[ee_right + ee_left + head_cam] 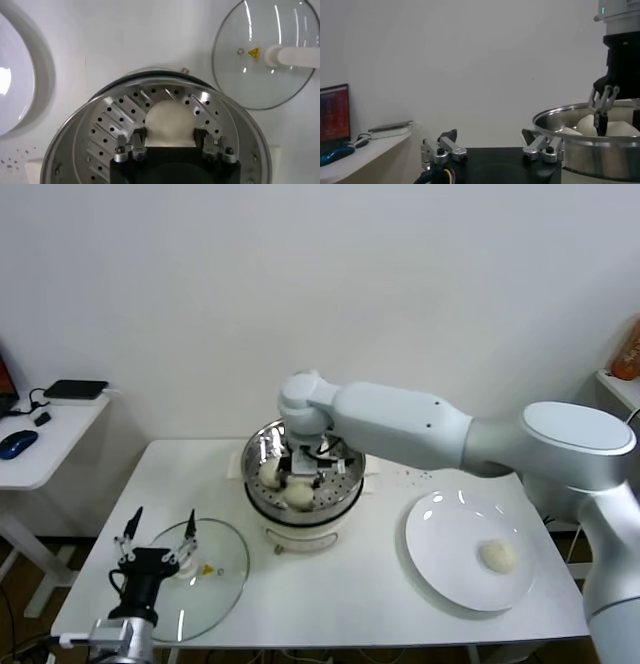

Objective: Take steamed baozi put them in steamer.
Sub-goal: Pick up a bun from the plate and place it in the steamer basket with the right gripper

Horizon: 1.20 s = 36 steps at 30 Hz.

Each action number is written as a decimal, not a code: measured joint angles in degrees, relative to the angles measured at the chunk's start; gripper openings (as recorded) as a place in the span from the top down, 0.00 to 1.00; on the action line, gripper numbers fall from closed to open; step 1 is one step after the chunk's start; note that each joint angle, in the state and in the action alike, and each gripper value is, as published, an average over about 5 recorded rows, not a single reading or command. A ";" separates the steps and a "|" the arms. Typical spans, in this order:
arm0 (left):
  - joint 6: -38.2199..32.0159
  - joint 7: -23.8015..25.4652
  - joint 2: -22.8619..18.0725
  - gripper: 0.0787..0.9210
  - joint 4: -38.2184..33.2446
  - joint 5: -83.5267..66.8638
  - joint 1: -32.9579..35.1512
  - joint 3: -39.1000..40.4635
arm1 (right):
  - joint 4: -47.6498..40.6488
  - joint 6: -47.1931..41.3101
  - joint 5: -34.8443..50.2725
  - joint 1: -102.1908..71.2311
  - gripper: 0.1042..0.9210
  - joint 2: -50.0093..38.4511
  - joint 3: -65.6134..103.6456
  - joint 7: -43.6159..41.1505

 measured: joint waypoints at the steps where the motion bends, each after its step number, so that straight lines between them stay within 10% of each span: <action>1: -0.01 0.00 0.00 0.12 0.02 0.00 0.01 0.00 | 0.00 -0.07 0.08 -0.09 0.36 0.03 -0.07 -0.02; 36: -0.03 -0.04 -0.32 0.12 0.24 0.04 -0.16 0.08 | -1.43 0.39 4.81 1.82 0.12 -0.74 0.64 -2.49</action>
